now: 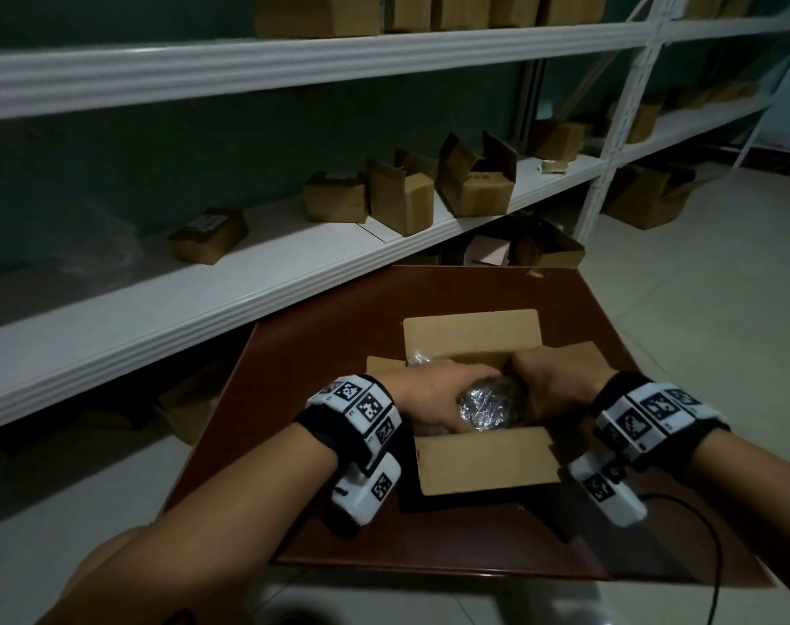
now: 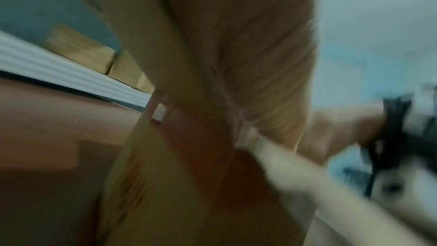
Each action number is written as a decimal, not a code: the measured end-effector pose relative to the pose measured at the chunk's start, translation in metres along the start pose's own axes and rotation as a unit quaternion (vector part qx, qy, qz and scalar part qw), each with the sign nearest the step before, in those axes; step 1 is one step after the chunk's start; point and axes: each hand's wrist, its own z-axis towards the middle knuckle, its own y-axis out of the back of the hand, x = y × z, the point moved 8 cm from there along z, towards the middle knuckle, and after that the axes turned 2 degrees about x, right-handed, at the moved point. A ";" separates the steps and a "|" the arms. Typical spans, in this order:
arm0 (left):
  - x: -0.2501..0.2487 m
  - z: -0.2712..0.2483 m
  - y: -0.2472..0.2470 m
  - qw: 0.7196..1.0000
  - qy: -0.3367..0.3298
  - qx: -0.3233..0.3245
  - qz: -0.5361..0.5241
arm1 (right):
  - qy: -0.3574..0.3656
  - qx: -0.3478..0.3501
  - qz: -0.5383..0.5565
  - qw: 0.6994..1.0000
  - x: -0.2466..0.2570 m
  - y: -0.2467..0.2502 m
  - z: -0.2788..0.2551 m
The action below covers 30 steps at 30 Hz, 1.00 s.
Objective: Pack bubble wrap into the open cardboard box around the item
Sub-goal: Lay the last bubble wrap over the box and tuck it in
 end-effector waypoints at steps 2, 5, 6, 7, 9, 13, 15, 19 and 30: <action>-0.007 -0.009 0.007 1.000 0.001 0.010 -0.019 | 0.002 -0.003 0.011 1.000 0.000 -0.001 -0.001; -0.011 -0.027 0.024 1.000 0.018 -0.010 0.007 | 0.005 -0.022 -0.012 1.000 0.001 0.000 -0.002; -0.011 -0.033 0.034 0.998 0.026 -0.044 0.023 | 0.002 -0.028 -0.014 0.999 0.001 0.001 -0.002; -0.011 -0.040 0.045 0.995 0.037 -0.086 0.033 | -0.001 -0.033 -0.016 0.999 0.000 0.001 -0.001; -0.007 -0.050 0.061 0.983 0.076 -0.165 0.028 | -0.004 -0.029 -0.019 0.999 -0.002 -0.001 0.001; 0.005 -0.051 0.057 0.969 0.173 -0.177 0.000 | -0.006 -0.045 -0.022 0.999 -0.004 0.000 0.001; 0.010 -0.048 0.055 0.964 0.201 -0.175 -0.014 | -0.012 -0.042 -0.016 0.999 -0.003 -0.001 0.003; 0.014 -0.035 0.038 0.963 0.243 -0.112 -0.036 | -0.011 -0.036 -0.013 0.999 -0.005 -0.003 0.006; 0.007 -0.017 0.000 0.971 0.229 0.020 0.062 | 0.002 -0.028 -0.007 1.000 -0.005 -0.004 0.005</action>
